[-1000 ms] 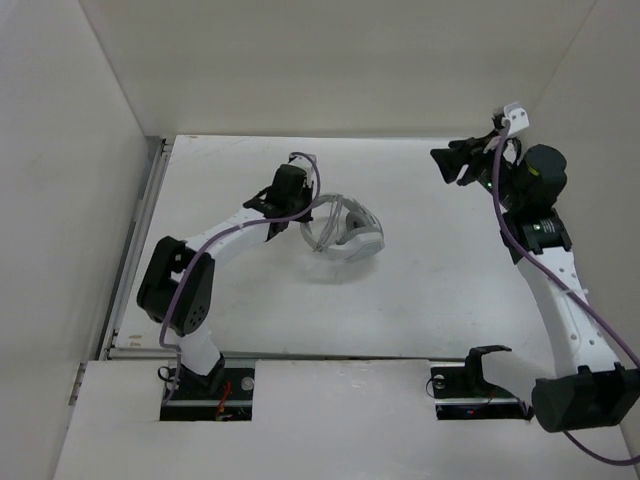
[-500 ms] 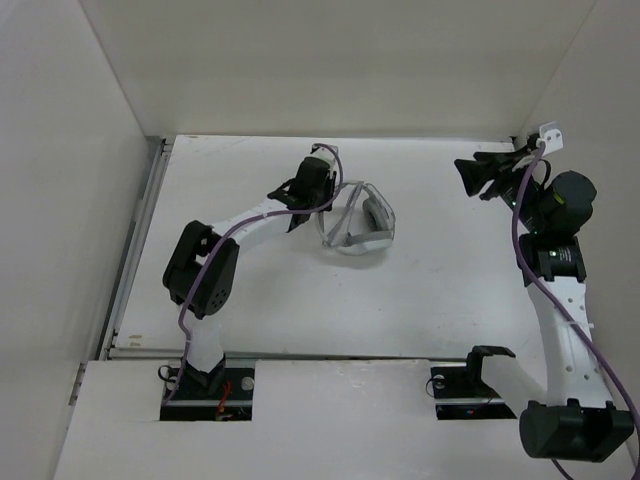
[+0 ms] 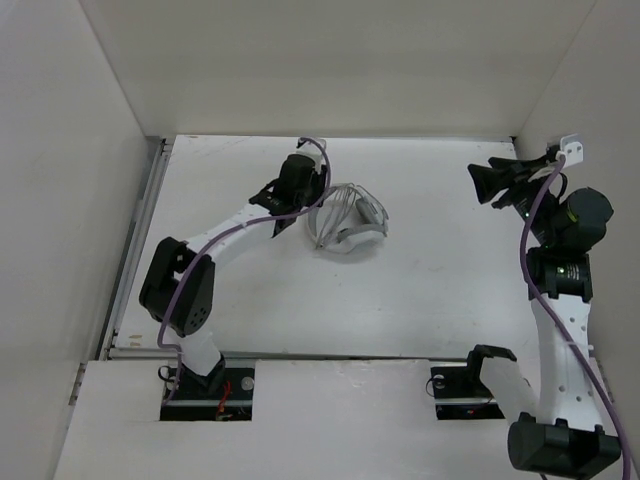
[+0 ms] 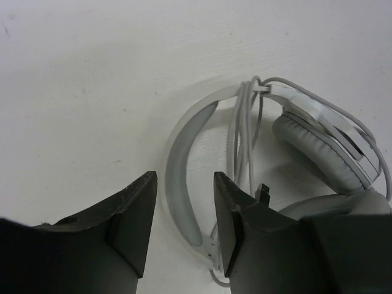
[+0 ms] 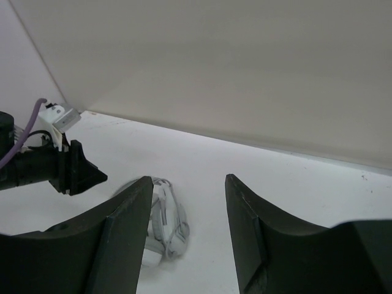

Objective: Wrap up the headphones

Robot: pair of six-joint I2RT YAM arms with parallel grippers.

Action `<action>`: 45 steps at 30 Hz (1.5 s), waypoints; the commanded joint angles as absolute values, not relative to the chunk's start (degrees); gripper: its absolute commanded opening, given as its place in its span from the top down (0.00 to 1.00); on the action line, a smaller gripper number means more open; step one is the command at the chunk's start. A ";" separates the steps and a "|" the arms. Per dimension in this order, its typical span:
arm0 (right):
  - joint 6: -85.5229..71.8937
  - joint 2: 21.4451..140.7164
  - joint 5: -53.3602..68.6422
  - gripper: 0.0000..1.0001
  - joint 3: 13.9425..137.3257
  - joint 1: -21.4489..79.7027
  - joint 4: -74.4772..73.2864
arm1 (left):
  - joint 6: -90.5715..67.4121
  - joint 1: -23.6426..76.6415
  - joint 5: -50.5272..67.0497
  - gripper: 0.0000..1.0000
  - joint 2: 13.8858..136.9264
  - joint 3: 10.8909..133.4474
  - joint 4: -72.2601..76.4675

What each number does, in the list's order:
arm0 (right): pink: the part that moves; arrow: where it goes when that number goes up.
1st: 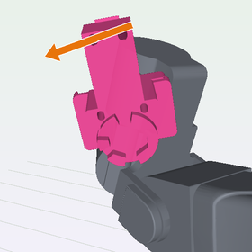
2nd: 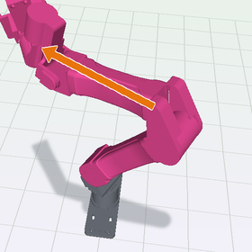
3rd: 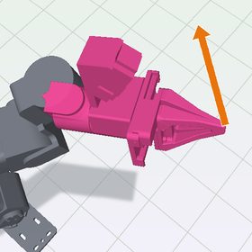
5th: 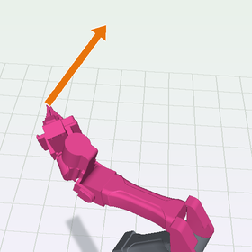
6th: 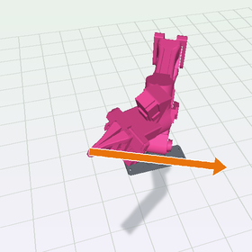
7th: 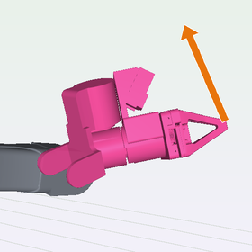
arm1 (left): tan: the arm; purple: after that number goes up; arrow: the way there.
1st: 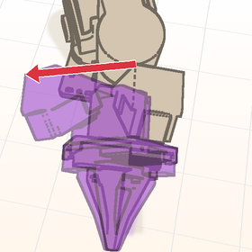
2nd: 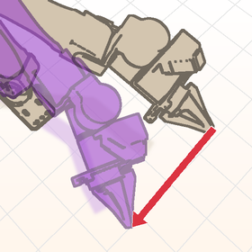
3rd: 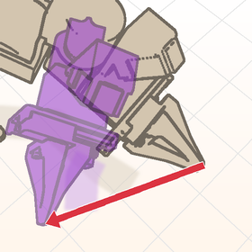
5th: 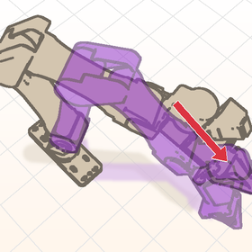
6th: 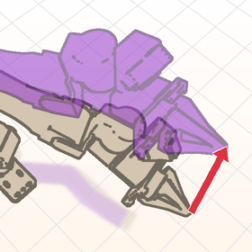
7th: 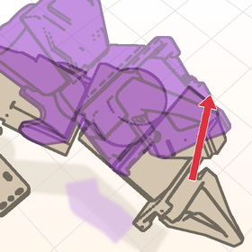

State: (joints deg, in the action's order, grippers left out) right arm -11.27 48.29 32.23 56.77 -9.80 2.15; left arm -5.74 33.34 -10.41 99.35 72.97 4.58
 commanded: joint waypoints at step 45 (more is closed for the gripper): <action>14.58 64.41 31.21 0.00 71.51 -42.23 -48.83 | 8.53 -43.18 22.75 0.00 52.02 56.33 -23.55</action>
State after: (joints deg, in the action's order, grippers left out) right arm 13.80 62.39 33.23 62.78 -41.43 -39.22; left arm 9.43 -40.23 16.64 50.28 56.21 -24.73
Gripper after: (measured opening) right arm 0.999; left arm 0.997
